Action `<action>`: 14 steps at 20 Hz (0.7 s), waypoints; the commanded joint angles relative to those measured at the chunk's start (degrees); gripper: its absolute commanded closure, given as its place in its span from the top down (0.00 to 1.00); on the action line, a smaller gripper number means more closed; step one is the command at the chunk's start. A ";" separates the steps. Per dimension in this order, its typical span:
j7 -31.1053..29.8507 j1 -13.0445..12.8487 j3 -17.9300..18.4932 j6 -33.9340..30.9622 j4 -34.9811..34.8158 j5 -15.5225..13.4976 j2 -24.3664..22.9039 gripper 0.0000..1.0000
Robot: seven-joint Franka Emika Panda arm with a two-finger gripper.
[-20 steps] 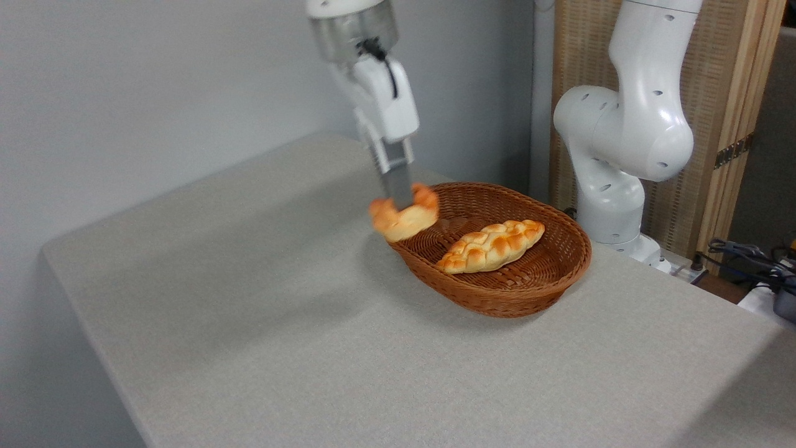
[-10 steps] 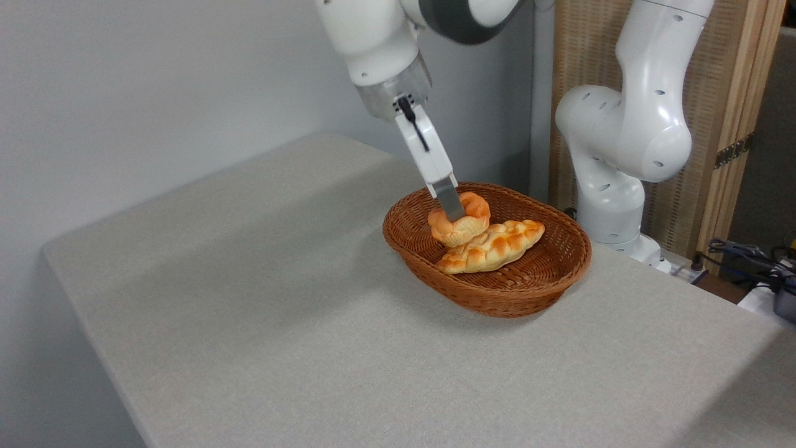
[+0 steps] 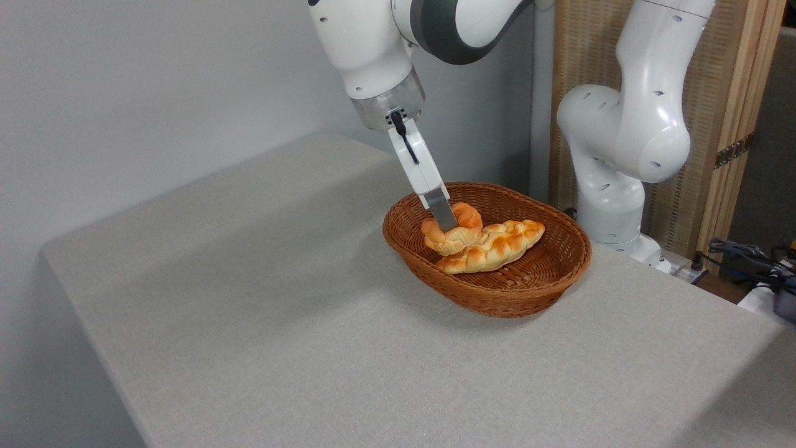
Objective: Put bread into the basket
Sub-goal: 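Lower the roll beside the braided loaf and open the gripper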
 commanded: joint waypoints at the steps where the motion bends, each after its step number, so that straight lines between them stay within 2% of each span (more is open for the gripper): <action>1: -0.31 -0.55 0.50 0.90 -0.13 0.81 0.11 0.89; 4: -2.24 -0.55 0.50 2.30 -0.13 0.81 0.19 0.89; 6: -6.10 -0.55 0.50 5.11 -0.04 0.81 0.19 0.89; 9: -6.55 -0.55 0.50 5.30 0.66 0.81 0.11 1.00; 11: -6.47 0.06 0.58 5.03 2.59 0.72 0.11 1.00; 12: -6.29 0.15 1.02 4.95 3.64 0.46 0.11 1.00; 14: -6.12 0.15 4.17 4.95 6.53 -0.24 0.19 1.00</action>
